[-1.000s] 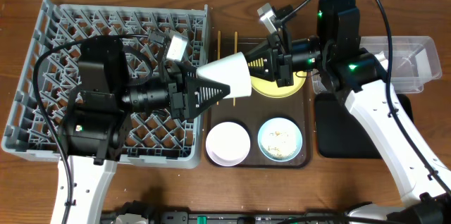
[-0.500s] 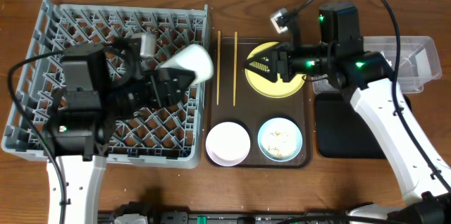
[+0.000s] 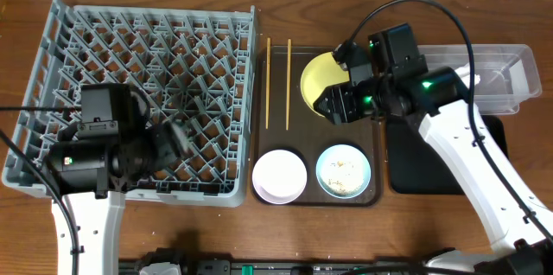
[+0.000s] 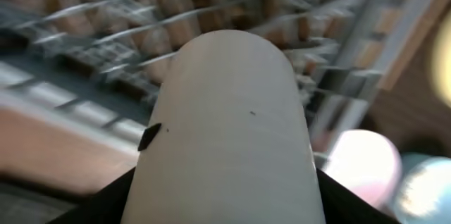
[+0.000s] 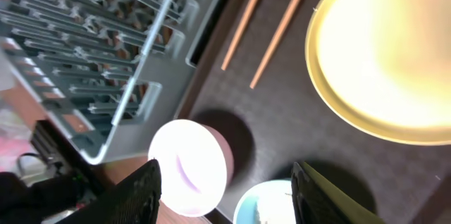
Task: Sort waste into correct bins and load items into the dishwasher
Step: 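Place the white cup into the dish rack with the left gripper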
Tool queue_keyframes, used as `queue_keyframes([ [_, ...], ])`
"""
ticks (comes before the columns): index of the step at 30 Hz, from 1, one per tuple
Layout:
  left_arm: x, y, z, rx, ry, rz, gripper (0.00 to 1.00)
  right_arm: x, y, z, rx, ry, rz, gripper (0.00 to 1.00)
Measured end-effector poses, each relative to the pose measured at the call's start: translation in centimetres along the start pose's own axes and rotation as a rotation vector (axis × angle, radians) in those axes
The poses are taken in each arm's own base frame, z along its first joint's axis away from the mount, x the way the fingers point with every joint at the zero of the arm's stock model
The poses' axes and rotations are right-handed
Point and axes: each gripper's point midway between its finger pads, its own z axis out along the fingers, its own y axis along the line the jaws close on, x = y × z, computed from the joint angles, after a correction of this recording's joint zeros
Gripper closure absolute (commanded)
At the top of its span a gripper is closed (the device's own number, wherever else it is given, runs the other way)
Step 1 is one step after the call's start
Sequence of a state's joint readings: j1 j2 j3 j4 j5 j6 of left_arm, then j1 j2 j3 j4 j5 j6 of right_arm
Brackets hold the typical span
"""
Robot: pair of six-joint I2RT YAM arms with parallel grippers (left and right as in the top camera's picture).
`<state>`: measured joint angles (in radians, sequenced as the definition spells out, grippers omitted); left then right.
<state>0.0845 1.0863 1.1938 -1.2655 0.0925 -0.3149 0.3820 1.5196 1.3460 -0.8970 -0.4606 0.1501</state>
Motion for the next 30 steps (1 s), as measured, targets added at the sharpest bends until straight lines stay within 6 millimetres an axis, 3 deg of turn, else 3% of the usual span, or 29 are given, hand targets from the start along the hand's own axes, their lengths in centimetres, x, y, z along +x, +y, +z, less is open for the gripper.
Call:
queue_keyframes([
  [10,-1.0,3.7,0.7,-0.167,-0.048,-0.103,0.32,0.3,-0.6,0.0,0.037,0.010,0.003,0.43],
  [19,-3.1,7.7,0.7,-0.230,-0.118,-0.296,0.30,0.4,-0.7,0.0,0.044,0.012,0.004,0.43],
  [24,-3.7,8.3,0.8,-0.236,-0.132,-0.325,0.30,0.4,-0.7,0.0,0.044,0.011,0.004,0.42],
  [30,-3.9,8.4,2.6,-0.251,-0.071,-0.350,0.30,0.5,-0.7,0.0,0.045,0.015,0.006,0.42],
])
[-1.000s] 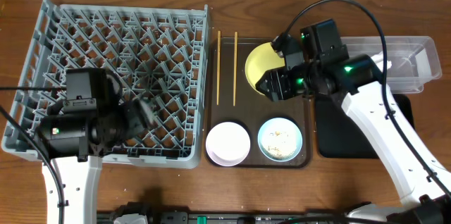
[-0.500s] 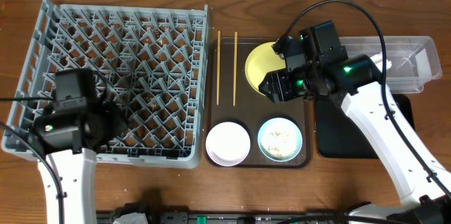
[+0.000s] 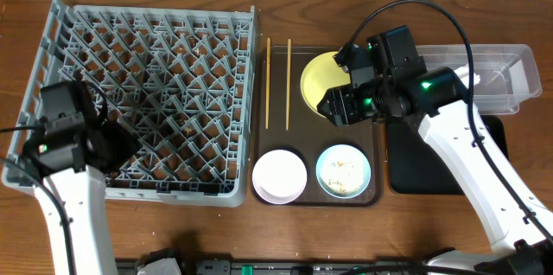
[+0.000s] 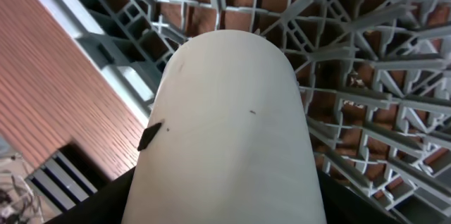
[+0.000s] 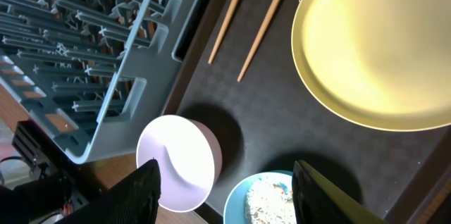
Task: Sort waste into correct bins and load items into the dishwasher
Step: 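Place the white cup into the dish rack with the left gripper, then grasp the blue bowl with the right gripper and carry it to the black tray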
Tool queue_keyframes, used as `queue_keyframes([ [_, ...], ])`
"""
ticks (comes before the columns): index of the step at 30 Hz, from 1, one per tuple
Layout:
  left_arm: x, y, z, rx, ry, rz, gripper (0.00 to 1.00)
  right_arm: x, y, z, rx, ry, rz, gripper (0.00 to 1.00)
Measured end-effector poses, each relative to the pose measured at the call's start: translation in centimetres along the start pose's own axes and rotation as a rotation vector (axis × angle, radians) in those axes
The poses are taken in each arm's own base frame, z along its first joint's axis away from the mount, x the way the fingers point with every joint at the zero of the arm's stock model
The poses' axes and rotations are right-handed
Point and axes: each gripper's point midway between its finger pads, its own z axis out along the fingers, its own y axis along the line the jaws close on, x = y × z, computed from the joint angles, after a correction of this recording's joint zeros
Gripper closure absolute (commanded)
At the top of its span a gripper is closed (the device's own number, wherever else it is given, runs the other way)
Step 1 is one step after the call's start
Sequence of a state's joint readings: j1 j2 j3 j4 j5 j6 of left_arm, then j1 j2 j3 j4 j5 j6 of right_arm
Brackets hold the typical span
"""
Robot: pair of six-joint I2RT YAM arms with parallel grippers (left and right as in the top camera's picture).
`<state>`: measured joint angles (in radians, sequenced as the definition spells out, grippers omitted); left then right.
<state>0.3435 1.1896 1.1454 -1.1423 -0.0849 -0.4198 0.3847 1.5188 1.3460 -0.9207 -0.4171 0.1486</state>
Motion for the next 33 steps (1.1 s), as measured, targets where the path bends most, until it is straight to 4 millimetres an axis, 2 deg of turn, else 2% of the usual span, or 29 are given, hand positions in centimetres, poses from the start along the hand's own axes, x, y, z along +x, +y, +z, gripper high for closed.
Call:
queue_keyframes([
  [5,0.3,0.2,1.7,-0.040,0.062,0.001,0.30,0.3,0.0,0.0,0.002,0.012,0.005,0.42],
  [14,-1.0,1.3,3.5,-0.079,0.075,-0.069,0.30,0.7,-0.3,0.0,0.014,0.028,0.013,0.42],
  [21,-0.8,1.4,5.2,-0.092,0.119,-0.091,0.10,1.1,-0.8,0.0,0.042,0.040,0.019,0.42],
  [27,-1.0,1.0,5.3,-0.073,0.116,-0.092,0.10,1.1,-0.9,0.0,0.051,0.040,0.019,0.42],
  [33,-0.6,-0.9,4.4,0.051,0.138,-0.041,0.10,1.2,-1.0,0.0,0.055,0.043,0.025,0.43],
])
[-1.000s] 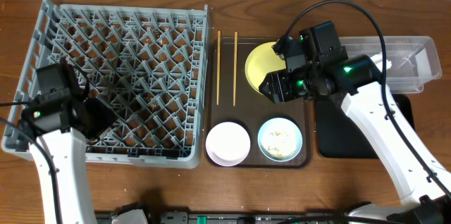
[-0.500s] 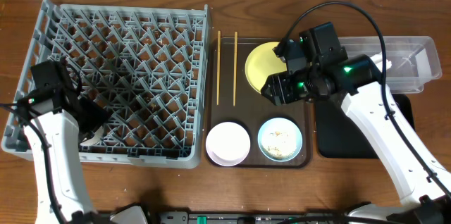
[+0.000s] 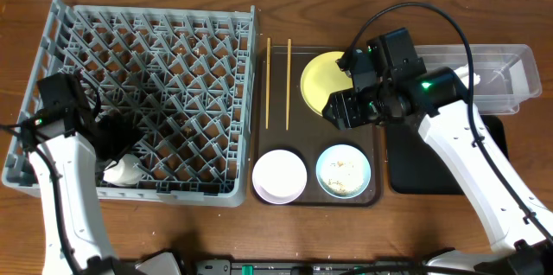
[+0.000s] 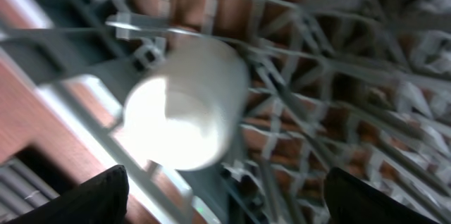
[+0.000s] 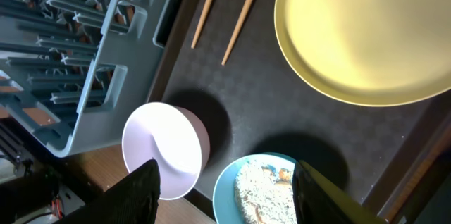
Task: Sort waste into correct bins and load items into the dishwasher
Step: 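Grasp the blue bowl with the right gripper and carry it to the black tray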
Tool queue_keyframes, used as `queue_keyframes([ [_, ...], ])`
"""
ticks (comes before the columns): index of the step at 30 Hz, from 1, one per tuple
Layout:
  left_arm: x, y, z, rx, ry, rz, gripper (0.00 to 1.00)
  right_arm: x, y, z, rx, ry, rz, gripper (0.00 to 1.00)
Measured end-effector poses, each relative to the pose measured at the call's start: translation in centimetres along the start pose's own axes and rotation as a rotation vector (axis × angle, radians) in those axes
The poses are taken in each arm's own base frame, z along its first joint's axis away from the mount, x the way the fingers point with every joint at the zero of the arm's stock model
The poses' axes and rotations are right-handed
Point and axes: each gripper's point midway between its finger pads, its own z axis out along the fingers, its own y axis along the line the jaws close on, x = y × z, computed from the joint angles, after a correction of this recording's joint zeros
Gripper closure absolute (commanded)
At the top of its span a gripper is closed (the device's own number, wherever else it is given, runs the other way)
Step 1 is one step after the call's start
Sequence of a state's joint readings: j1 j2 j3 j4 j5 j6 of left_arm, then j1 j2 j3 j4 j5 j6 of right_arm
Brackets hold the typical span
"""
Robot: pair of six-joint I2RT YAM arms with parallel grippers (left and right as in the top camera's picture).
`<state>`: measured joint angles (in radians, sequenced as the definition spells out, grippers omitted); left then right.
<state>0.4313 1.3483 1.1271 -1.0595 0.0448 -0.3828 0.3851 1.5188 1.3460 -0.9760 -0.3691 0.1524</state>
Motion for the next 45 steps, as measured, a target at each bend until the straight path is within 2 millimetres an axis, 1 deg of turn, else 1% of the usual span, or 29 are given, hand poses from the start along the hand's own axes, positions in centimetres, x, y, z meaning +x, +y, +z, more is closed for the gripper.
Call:
queue_keyframes([
  [3,0.2,-2.1,-2.0,0.126,-0.023,0.068,0.10,0.3,-0.1,0.0,0.006,0.010,0.039,0.48],
  [5,0.6,-4.0,-4.0,0.229,-0.057,0.142,0.10,0.8,-0.2,0.0,0.017,0.028,0.082,0.54],
  [6,1.0,-5.0,-5.1,0.283,-0.077,0.192,0.10,1.2,-0.3,0.1,0.035,0.046,0.116,0.55],
  [9,3.4,-7.8,-8.2,0.416,-0.124,0.357,0.10,2.7,-0.1,0.3,0.076,0.094,0.161,0.55],
  [11,5.3,-9.1,-9.7,0.476,-0.138,0.461,0.10,3.8,0.6,0.8,0.105,0.129,0.167,0.53],
  [12,6.7,-9.8,-10.7,0.513,-0.150,0.534,0.10,4.9,1.0,1.3,0.134,0.153,0.164,0.53],
  [13,7.0,-10.0,-10.9,0.521,-0.152,0.549,0.09,5.2,1.2,1.5,0.141,0.162,0.165,0.53],
  [14,7.7,-10.4,-11.4,0.538,-0.163,0.589,0.09,5.9,1.5,2.1,0.163,0.174,0.169,0.54],
  [17,8.8,-11.2,-12.4,0.574,-0.192,0.667,0.09,8.1,2.1,4.1,0.227,0.206,0.189,0.57],
  [20,9.0,-11.6,-12.6,0.582,-0.203,0.691,0.09,9.9,1.8,6.7,0.296,0.246,0.232,0.58],
  [24,9.1,-11.6,-12.2,0.572,-0.188,0.694,0.09,10.8,0.3,10.0,0.367,0.296,0.297,0.64],
  [27,9.1,-11.6,-12.1,0.568,-0.180,0.693,0.09,11.5,-0.6,11.5,0.400,0.333,0.331,0.74],
  [29,9.1,-11.5,-12.0,0.567,-0.179,0.693,0.09,11.9,-1.0,12.1,0.415,0.353,0.348,0.76],
  [31,9.1,-11.5,-12.0,0.567,-0.179,0.693,0.09,11.9,-1.5,12.4,0.421,0.357,0.372,0.76],
  [32,9.1,-11.5,-12.0,0.567,-0.179,0.693,0.09,11.7,-1.7,12.4,0.421,0.354,0.383,0.78],
  [35,9.1,-11.5,-12.0,0.567,-0.179,0.693,0.09,11.3,-2.5,12.2,0.421,0.345,0.419,0.79],
  [36,9.1,-11.5,-12.0,0.567,-0.179,0.693,0.09,11.2,-2.8,12.1,0.423,0.345,0.431,0.81],
  [37,9.1,-11.5,-12.0,0.567,-0.179,0.693,0.09,11.1,-3.2,12.0,0.424,0.344,0.443,0.84],
  [40,9.1,-11.5,-12.0,0.567,-0.179,0.693,0.09,10.7,-4.0,11.7,0.424,0.337,0.470,0.97],
  [41,9.1,-11.5,-12.0,0.567,-0.179,0.693,0.09,10.6,-4.2,11.7,0.425,0.336,0.475,0.99],
  [42,9.1,-11.5,-12.0,0.567,-0.178,0.693,0.09,10.6,-4.4,11.6,0.430,0.334,0.484,0.98],
  [43,9.1,-11.5,-12.0,0.566,-0.177,0.693,0.09,10.5,-4.6,11.6,0.435,0.329,0.487,0.93],
  [44,9.2,-11.5,-12.0,0.566,-0.177,0.693,0.09,10.4,-4.7,11.5,0.437,0.326,0.488,0.84],
  [45,9.2,-11.5,-12.0,0.566,-0.177,0.693,0.09,10.3,-4.8,11.6,0.441,0.322,0.491,0.79],
])
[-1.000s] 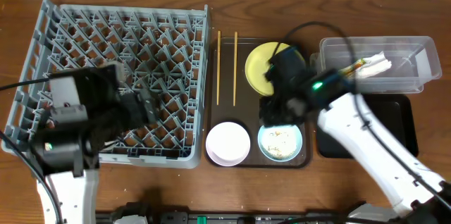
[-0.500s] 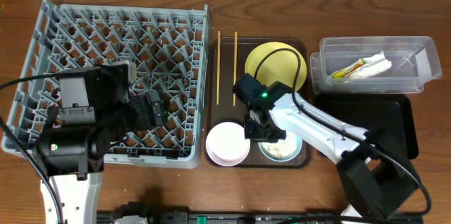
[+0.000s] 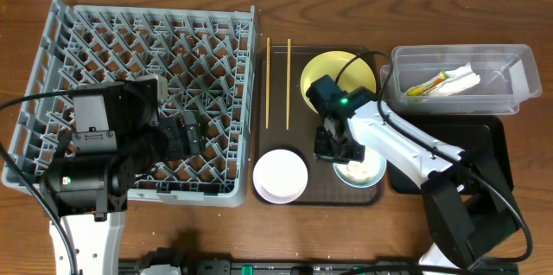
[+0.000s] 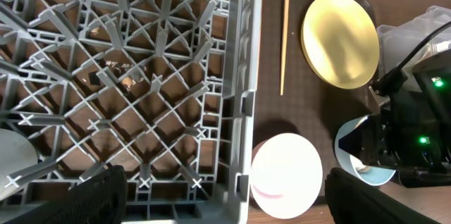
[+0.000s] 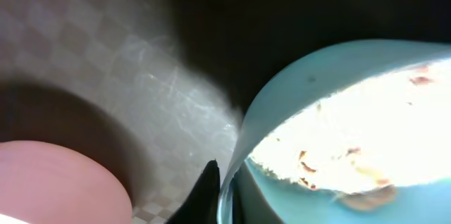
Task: Sort waste into correct bins and load items into the dishwasher
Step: 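Grasp the blue bowl with the right gripper and carry it to the black tray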
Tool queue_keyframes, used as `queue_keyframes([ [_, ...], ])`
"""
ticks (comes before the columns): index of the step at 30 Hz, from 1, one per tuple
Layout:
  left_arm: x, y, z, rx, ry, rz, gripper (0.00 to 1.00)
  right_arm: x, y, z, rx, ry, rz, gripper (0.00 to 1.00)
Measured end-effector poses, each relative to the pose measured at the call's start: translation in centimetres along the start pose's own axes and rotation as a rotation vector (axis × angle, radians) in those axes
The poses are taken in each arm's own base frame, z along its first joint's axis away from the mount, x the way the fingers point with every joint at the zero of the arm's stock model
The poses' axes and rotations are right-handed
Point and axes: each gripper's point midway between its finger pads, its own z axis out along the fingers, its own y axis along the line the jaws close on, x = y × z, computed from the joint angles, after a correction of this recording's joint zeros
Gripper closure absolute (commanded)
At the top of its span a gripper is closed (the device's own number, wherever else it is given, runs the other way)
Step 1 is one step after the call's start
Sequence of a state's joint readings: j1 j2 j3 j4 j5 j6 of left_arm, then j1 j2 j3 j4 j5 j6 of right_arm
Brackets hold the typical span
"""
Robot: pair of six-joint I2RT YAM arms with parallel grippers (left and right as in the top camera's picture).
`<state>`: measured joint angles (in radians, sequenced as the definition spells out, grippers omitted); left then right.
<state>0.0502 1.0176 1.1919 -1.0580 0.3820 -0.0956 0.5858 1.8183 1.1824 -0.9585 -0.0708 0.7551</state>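
My right gripper [image 3: 333, 147] is shut on the left rim of the blue bowl [image 3: 361, 169], which holds rice scraps [image 5: 338, 132]. One finger is outside the wall and the other inside [image 5: 225, 192]. The bowl sits on the dark tray [image 3: 278, 138] next to a pink-white bowl [image 3: 279, 174]. My left gripper [image 3: 188, 132] hangs open and empty over the front right of the grey dish rack [image 3: 249, 67]. A white cup [image 4: 13, 159] stands in the rack's front left. From the left wrist I see the rack wall [image 4: 239, 76], pink-white bowl [image 4: 285, 175] and blue bowl [image 4: 354, 146].
A yellow plate [image 3: 339, 74] and two chopsticks [image 3: 268, 80] lie on the tray's far half. A clear bin [image 3: 458, 80] with wrappers stands at the back right. A black mat [image 3: 441, 158] lies in front of it.
My right gripper was open above the tray; now it is down and shut on the blue bowl's rim. My left gripper has moved right from the cup at the rack's front left.
My left gripper held the white cup over the rack, then over the rack's front left. Later the cup stood in the rack and the gripper was open. My right gripper stayed open above the tray, and now grips the blue bowl.
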Motion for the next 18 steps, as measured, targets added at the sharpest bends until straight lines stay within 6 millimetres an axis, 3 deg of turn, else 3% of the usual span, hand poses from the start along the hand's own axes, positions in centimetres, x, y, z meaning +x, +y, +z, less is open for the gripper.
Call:
queue_keyframes([
  [3,0.00,0.00,0.00,0.000,0.000,0.000,0.09,0.02,-0.32,0.10,0.017,0.001,-0.005,0.80],
  [9,0.00,0.00,0.00,0.000,0.000,0.000,0.09,-0.03,-0.43,0.79,0.031,0.010,-0.006,0.98],
  [18,0.00,0.00,0.00,0.000,0.000,0.000,0.09,-0.03,-0.60,0.74,0.030,0.017,-0.033,0.99],
])
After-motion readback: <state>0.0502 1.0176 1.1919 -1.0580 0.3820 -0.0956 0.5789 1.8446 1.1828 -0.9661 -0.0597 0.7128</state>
